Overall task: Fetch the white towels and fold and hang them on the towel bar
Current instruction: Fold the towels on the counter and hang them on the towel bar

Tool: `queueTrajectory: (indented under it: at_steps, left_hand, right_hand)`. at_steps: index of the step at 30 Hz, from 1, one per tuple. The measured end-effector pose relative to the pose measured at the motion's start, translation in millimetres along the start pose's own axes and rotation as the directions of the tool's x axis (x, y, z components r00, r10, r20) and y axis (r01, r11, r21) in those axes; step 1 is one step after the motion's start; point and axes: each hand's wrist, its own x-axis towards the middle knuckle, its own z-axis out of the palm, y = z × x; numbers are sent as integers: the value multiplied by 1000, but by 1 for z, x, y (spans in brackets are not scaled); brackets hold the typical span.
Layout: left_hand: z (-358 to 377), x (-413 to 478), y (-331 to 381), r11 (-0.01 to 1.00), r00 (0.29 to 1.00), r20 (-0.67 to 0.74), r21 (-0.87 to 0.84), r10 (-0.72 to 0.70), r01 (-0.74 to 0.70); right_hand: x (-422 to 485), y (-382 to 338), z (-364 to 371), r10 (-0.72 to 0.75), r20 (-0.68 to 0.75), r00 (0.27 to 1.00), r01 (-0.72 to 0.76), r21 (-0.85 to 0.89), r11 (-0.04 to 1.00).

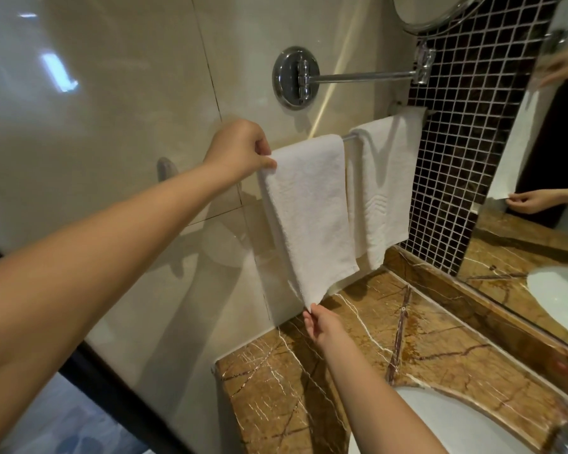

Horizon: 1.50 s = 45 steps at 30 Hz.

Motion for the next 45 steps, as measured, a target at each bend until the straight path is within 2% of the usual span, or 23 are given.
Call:
queueTrajectory:
  at_steps: [16,20,23,25,26,28,29,30,32,37,41,43,45]
  left_hand:
    - [23,18,22,1000,1000,-11,-21,13,-13]
    - [23,17,19,1000,1000,-5,-8,11,-11]
    - [24,11,20,1000,1000,0,1,9,-9]
    - [25,4,21,1000,1000,14,-14,-16,17]
    - [25,0,22,1000,999,30,-14,-27,28]
    - [23,-8,26,999,997,70,18,-35,34]
    - [21,-13,28,999,996,86,38,-36,33]
    - [18,-17,30,998,994,98,51,-40,36]
    - [11,-25,35,997,993,112,61,-45,38]
    - [-24,-38,51,995,995,96,97,8,-18]
    - [-66,-45,70,991,995,-7,93,96,-95]
    - [-81,-48,75,990,991,-52,75,125,-121]
    - [-90,-53,76,988,986,-73,61,148,-143]
  right_hand:
    - [43,-36,-21,29,-13,1000,-30,-99,995]
    - [33,-41,-27,9,-26,1000,-14,-198,980]
    - [14,-54,-30,-107,-66,992,73,-387,919]
    - [-2,-69,-30,-237,-74,969,157,-559,815]
    - [-11,-79,-31,-339,-54,939,213,-683,698]
    - [-37,-100,-31,-534,45,844,266,-901,343]
    - [-54,-111,-30,-610,107,785,266,-948,176]
    - [-70,-123,-28,-664,168,729,260,-965,42]
    - [-103,-148,-21,-733,259,629,240,-962,-133]
    - [-195,-198,7,-808,447,384,197,-895,-401]
    - [-263,-218,33,-788,593,167,115,-805,-582]
    - [-288,-222,42,-772,627,104,83,-779,-621]
    - [-304,-222,45,-766,638,80,53,-770,-636]
